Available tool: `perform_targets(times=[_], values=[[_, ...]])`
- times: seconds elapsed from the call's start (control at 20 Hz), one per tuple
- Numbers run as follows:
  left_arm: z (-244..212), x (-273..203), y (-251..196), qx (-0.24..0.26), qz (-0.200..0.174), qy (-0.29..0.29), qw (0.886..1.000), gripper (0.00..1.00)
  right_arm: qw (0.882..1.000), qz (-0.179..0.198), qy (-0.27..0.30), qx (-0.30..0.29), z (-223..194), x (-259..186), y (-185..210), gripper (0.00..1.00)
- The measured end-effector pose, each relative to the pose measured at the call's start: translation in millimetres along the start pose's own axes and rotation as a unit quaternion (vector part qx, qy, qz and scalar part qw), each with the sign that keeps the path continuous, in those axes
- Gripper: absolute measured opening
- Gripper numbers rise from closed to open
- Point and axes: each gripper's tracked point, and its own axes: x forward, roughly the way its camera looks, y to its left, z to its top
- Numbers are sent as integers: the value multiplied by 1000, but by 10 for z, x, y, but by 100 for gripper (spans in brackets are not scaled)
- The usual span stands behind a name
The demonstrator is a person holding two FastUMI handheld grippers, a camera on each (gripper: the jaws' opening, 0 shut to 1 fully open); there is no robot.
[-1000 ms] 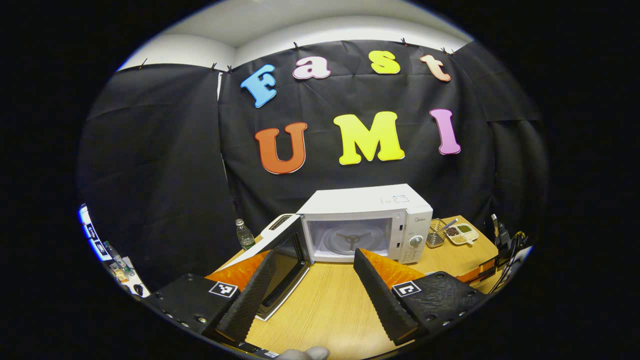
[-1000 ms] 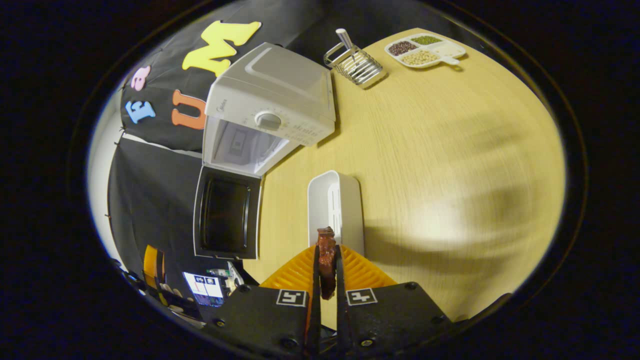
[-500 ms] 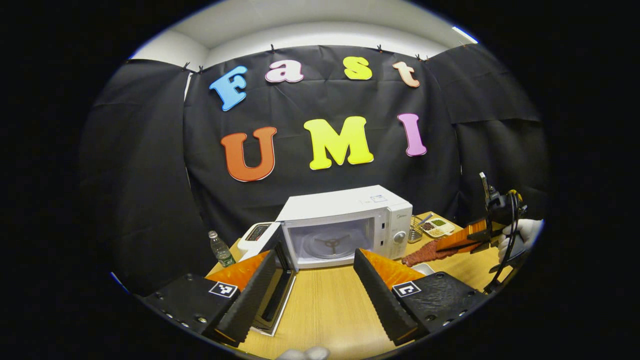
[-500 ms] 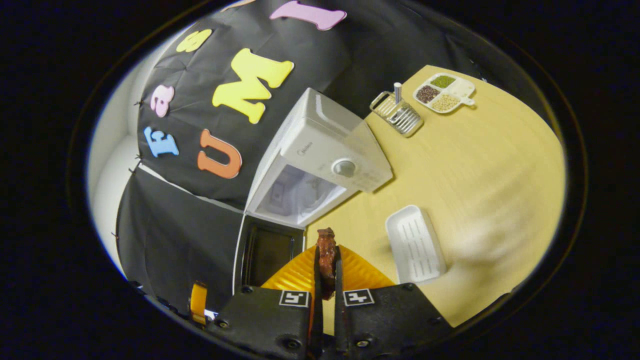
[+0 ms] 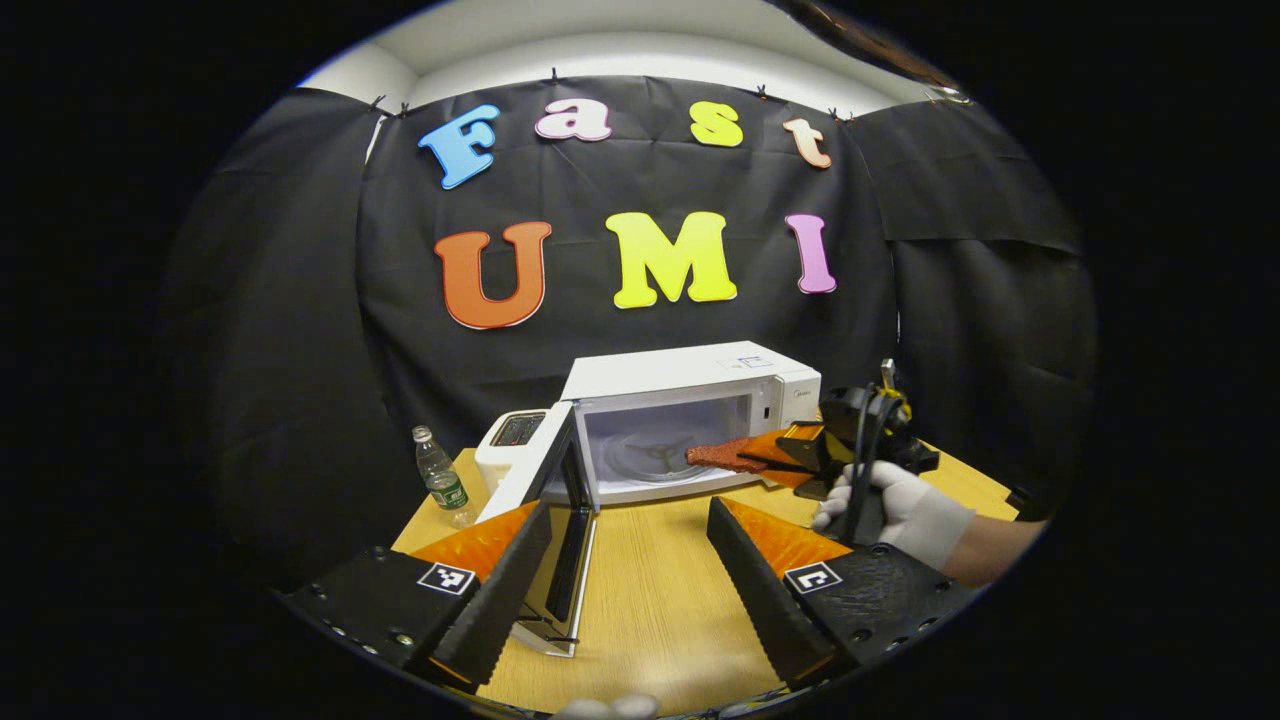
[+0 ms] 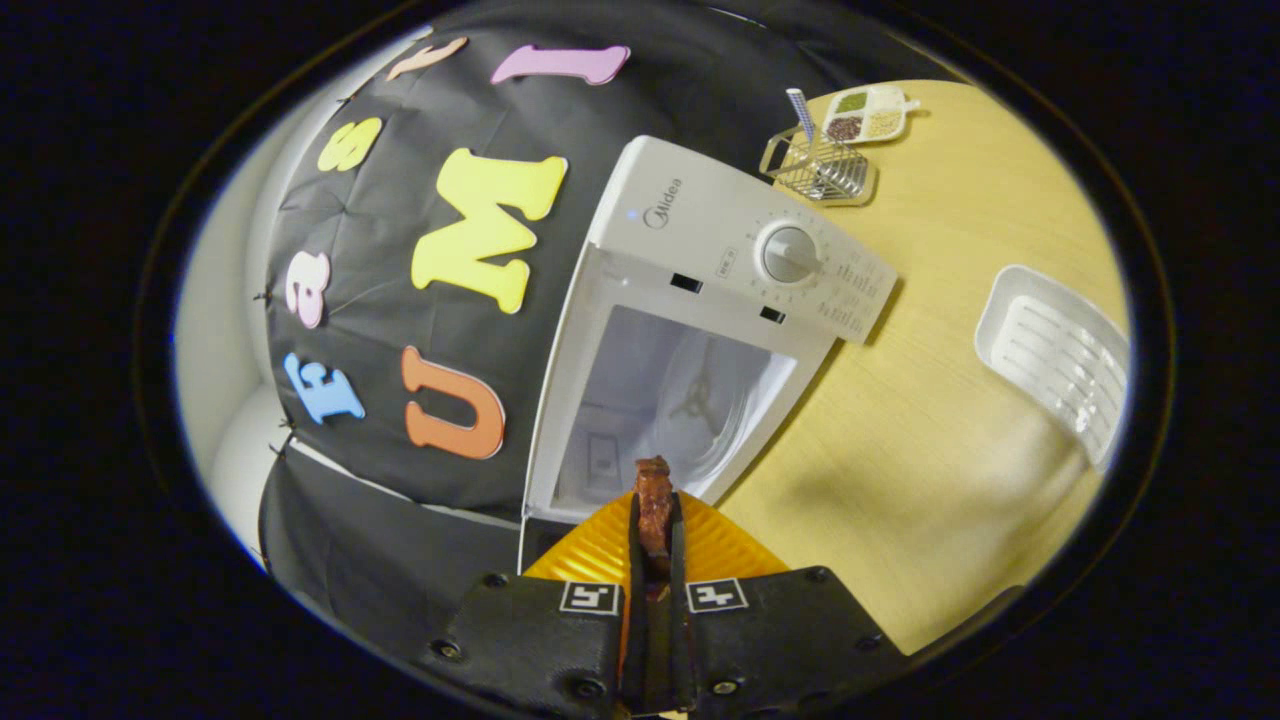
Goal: Open the microwave oven with the left hand, put the food in, and close the microwave oven.
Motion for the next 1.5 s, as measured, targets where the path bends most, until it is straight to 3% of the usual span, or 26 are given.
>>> perform_targets(times=[0.15,0.25,0.3,0.35,0.4,0.55,0.6,0.65,0.7,0.75,0.8,0.85,0.9,1.0,1.15,1.2,1.25,1.3,1.4,1.45,1.5], values=[[-166,3,103,-11,15,4,1000,96,997,-27,-66,13,15,499,-184,11],[-244,1,165,-25,21,9,999,96,996,-28,-80,35,-7,916,-194,11],[-285,-4,188,-34,23,10,999,89,996,-21,-76,35,-63,1085,-170,11],[-289,5,238,-34,30,7,999,88,996,-26,-78,25,-98,1257,-191,11],[-321,23,285,-32,36,10,999,96,995,-41,-87,15,-82,1379,-254,11],[-349,40,349,-35,39,13,999,96,991,-49,-119,-25,-18,1619,-326,12],[-339,28,369,-36,39,9,999,89,990,-51,-124,-46,-29,1643,-299,4],[-350,38,374,-35,39,10,999,89,987,-54,-131,-75,-19,1702,-282,4],[-385,34,380,-33,40,12,999,95,985,-56,-130,-96,-29,1769,-258,4],[-401,43,381,-34,39,14,999,95,983,-58,-131,-118,-35,1823,-241,14],[-402,48,393,-36,40,15,998,95,979,-66,-131,-143,-39,1832,-248,6],[-399,64,410,-39,40,16,998,95,972,-75,-133,-178,-22,1830,-254,17],[-401,66,414,-44,41,16,998,95,965,-84,-133,-211,-15,1843,-267,10],[-413,72,418,-52,40,19,998,95,953,-97,-131,-255,10,1842,-295,12],[-436,96,395,-58,36,25,997,95,934,-111,-125,-315,67,1851,-309,41],[-425,104,397,-55,37,24,997,95,928,-114,-127,-331,60,1823,-305,47],[-417,112,386,-55,36,23,998,95,923,-115,-134,-343,91,1812,-291,60],[-420,117,376,-54,35,24,998,95,917,-116,-138,-356,116,1787,-280,66],[-399,152,339,-52,34,22,998,95,913,-118,-130,-369,127,1749,-294,100],[-388,169,321,-52,32,20,998,95,913,-115,-128,-371,133,1724,-282,91],[-363,185,303,-52,31,18,998,95,913,-113,-126,-370,151,1685,-270,91]])
